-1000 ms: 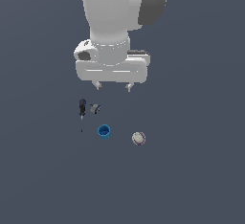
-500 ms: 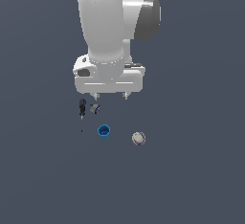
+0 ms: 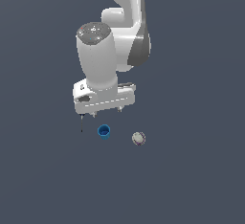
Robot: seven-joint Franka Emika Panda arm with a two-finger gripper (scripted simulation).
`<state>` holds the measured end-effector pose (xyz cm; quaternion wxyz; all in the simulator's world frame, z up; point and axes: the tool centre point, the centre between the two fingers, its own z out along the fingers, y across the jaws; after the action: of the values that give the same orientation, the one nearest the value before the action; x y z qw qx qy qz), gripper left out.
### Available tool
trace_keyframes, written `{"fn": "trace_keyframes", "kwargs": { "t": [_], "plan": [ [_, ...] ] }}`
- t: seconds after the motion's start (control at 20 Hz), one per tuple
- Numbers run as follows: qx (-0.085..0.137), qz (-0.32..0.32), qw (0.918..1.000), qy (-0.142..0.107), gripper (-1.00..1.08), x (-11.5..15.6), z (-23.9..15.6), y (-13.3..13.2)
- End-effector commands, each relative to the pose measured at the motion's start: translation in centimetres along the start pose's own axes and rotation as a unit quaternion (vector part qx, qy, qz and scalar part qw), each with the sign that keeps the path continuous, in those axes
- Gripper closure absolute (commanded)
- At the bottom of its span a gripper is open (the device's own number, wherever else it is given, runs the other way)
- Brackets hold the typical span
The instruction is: Pick up a designated object from a clutter of objects.
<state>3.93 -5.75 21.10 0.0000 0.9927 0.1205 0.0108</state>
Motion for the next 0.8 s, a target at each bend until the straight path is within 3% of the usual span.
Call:
{"fn": "trace_keyframes", "kwargs": {
  "t": [0.0, 0.75],
  "plan": [
    [0.000, -0.029, 0.9996, -0.002, -0.92, 0.1, 1.9, 0.6],
    [0.003, -0.161, 0.9870, -0.009, -0.92, -0.3, 10.8, 2.8]
  ]
}}
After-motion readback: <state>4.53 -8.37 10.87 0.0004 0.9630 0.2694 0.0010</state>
